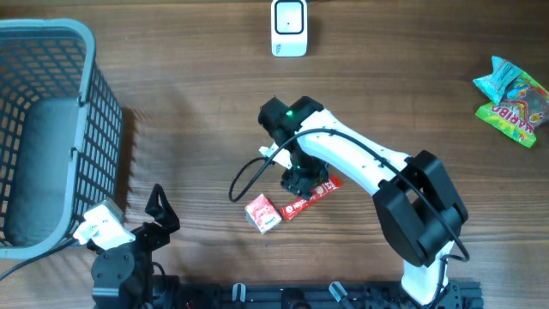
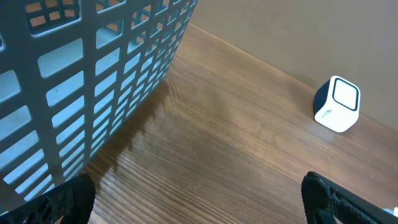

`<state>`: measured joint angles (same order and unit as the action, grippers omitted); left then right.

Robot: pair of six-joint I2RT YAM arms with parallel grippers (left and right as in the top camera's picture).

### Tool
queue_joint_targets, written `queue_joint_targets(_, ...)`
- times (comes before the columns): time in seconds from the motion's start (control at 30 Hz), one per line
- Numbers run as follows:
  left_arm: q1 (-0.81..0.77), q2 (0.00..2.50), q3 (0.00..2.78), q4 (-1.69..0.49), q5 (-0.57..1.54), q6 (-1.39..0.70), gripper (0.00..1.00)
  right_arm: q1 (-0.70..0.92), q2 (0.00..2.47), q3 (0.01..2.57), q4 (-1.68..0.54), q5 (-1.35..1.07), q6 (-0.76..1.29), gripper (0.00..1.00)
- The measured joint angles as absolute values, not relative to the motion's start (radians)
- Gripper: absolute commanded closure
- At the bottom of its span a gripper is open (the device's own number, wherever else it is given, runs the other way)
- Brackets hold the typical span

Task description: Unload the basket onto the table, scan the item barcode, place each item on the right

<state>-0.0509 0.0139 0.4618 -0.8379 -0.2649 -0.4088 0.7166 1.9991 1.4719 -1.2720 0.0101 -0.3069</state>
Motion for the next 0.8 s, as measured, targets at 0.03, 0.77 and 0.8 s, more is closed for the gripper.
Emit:
queue_joint_targets(0.03, -0.051, 0.014, 0.462, -0.838, -0.265, -0.409, 0.0, 0.72, 1.999, 1.472, -1.29, 0.019, -0.268, 0.95)
queue_joint_targets(0.77, -0.051, 0.014, 0.462, -0.838, -0.265, -0.409, 0.0, 0.739, 1.946, 1.205, -0.851, -0.142, 0.249, 0.93)
queue_joint_targets(0.8, -0.051, 0.014, 0.462, -0.838, -0.265, -0.409, 0.0, 0.739, 1.951, 1.214, -0.82, -0.142, 0.246, 0.93)
